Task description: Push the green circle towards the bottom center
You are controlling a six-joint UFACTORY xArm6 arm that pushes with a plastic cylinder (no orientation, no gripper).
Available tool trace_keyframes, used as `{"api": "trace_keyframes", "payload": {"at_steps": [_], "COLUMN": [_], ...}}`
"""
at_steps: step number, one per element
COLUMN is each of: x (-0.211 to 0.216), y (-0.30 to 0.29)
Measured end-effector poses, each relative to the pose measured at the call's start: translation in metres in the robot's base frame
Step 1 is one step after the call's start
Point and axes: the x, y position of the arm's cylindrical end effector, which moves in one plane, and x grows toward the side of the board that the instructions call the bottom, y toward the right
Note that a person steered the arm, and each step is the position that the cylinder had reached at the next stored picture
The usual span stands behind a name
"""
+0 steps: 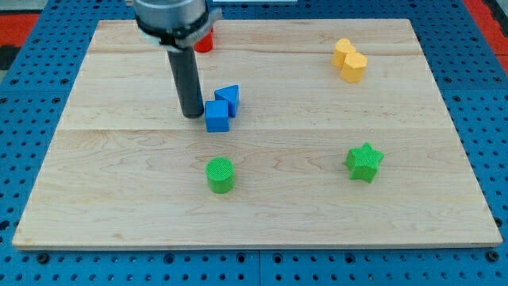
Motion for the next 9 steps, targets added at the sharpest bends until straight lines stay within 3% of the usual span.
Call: {"api": "trace_keyframes", "payload": {"at_steps": [2, 4, 6, 8, 9], "x": [0.009, 0.15, 0.116, 0.118, 0.119], "y": [-0.004, -0.053, -0.028, 0.096, 0.085]}}
